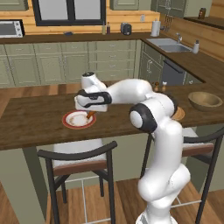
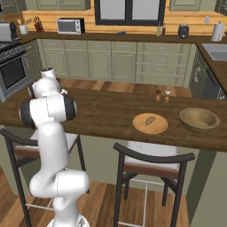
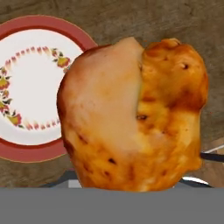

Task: Pick the chicken drumstick and sweet potato from their plates and place them in the bowl. Then put the bowl in the fridge.

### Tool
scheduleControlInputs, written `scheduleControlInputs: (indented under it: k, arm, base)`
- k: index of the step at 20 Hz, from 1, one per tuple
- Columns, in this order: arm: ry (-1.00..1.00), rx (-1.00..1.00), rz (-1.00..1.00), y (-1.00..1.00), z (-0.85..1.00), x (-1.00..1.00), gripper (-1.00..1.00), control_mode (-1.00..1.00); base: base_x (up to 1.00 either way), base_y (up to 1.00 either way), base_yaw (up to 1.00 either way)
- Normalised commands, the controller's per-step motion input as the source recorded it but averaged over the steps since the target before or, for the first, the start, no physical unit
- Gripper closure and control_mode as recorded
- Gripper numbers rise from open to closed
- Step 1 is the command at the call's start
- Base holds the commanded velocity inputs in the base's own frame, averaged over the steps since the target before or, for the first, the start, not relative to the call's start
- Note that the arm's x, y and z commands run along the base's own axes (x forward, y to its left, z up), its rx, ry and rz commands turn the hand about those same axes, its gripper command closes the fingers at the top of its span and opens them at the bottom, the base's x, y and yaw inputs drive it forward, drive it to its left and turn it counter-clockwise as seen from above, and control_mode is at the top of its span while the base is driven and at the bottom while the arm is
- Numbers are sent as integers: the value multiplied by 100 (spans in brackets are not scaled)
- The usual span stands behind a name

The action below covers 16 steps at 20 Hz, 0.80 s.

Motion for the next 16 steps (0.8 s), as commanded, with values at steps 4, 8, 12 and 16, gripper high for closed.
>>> scheduleControlInputs:
  k: [4, 8, 12, 16]
  arm:
    - [-1, 2, 0, -79, 59, -100, 100, -100]
    - [0, 0, 2, -93, 44, -100, 100, -100]
    - [3, 0, 3, -89, 42, -78, 100, -100]
    - [10, 0, 1, -67, 42, -53, 100, -100]
  base:
    - [0, 0, 0]
    - [0, 0, 0]
    - [0, 0, 0]
    - [0, 0, 0]
